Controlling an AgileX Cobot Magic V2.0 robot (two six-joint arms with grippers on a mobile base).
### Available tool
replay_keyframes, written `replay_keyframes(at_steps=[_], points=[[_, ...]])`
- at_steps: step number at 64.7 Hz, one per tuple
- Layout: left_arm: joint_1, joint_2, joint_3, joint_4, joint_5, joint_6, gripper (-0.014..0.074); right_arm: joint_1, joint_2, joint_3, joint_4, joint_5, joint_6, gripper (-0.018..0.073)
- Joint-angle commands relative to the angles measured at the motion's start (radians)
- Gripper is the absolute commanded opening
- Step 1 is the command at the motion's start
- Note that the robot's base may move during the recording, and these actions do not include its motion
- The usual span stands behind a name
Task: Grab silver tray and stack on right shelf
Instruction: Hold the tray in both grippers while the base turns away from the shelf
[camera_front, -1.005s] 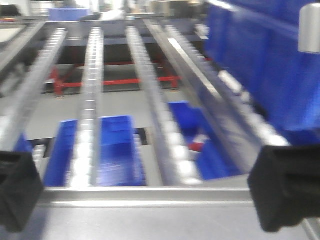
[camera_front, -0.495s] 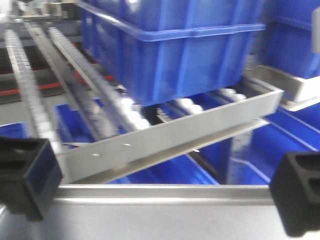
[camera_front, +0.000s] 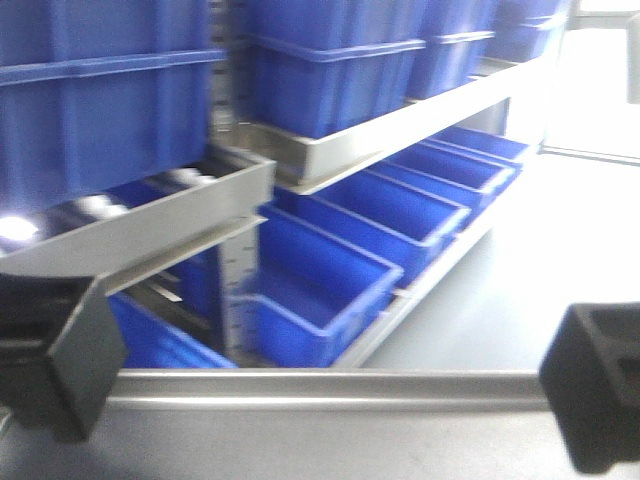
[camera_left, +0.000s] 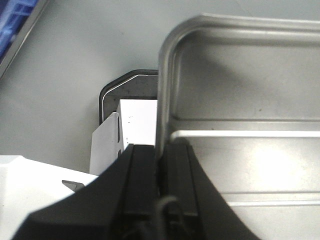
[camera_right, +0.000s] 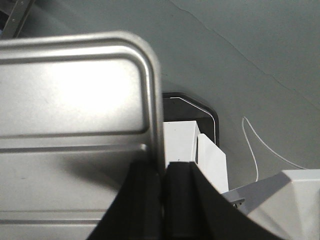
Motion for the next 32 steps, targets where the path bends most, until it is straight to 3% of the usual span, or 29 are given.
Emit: replay_keyframes(at_steps=[1,32], points=[[-0.002,-0.022,-0.011,0.038,0.283,0.001,-0.01,-0.006,-0.02,-0.013,-0.048,0.277,0.003,0.0057],[-0.002,-0.022,-0.011,0.038,0.283,0.001,-0.01,-0.006,-0.02,-0.013,-0.048,0.277,0.003,0.0057]])
